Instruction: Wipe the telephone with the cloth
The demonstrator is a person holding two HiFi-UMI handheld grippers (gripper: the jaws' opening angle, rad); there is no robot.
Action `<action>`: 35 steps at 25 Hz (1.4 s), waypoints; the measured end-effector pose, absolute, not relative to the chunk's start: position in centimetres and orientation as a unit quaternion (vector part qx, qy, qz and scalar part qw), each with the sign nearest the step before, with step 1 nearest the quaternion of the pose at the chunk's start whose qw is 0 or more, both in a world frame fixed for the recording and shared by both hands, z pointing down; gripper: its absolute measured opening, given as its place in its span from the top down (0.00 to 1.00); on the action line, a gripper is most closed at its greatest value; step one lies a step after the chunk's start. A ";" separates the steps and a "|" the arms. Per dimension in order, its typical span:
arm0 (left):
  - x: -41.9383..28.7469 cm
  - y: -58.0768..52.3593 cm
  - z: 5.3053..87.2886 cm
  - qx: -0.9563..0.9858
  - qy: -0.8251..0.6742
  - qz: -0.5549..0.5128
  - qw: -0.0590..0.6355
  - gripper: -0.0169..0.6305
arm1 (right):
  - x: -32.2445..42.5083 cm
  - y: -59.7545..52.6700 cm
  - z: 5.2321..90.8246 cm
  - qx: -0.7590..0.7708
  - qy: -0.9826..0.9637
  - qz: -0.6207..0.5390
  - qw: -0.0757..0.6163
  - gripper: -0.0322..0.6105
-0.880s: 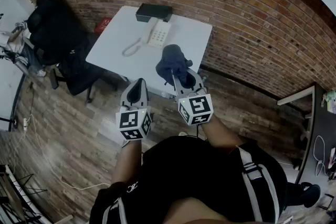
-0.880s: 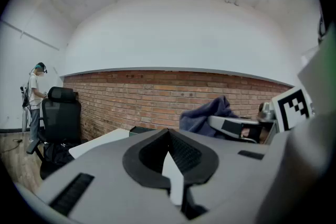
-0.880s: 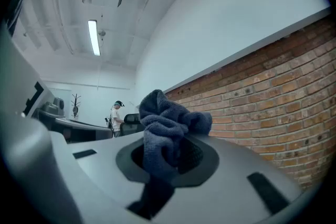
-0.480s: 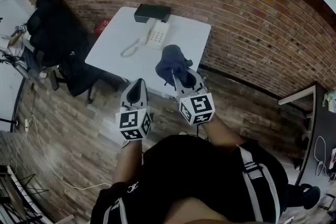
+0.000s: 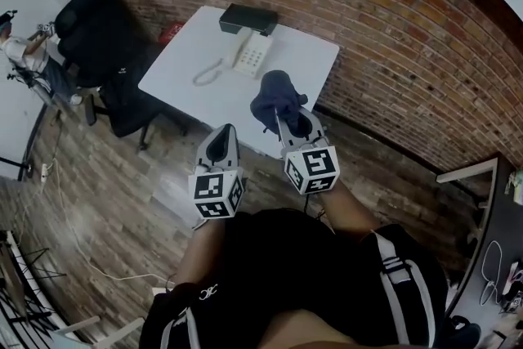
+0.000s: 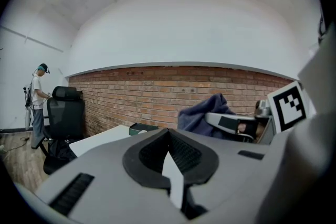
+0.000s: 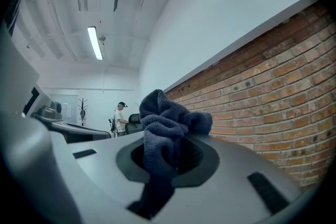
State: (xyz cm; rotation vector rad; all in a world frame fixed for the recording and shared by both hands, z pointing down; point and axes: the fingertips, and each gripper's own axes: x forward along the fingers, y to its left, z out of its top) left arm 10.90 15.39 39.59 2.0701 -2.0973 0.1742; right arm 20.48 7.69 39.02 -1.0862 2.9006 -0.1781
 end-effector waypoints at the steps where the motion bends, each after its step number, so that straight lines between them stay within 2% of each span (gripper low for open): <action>1: 11.1 15.3 39.8 0.697 -0.708 0.060 0.097 0.97 | 20.6 7.4 39.0 -0.349 0.935 -0.059 0.021 0.89; 8: 11.4 13.9 39.6 0.701 -0.705 0.061 0.089 0.97 | 19.6 6.0 39.2 -0.339 0.938 -0.062 0.025 0.89; 14: 8.9 12.2 39.8 0.703 -0.704 0.059 0.082 0.97 | 17.3 4.0 39.5 -0.343 0.937 -0.062 0.028 0.89; 25: -0.7 4.3 40.8 0.722 -0.685 0.030 0.090 0.97 | 9.5 -2.9 40.5 -0.376 0.926 -0.029 0.001 0.89; 35: -12.2 -5.1 41.0 0.757 -0.640 0.040 0.125 0.97 | -1.2 -11.2 41.4 -0.423 0.904 -0.042 -0.043 0.89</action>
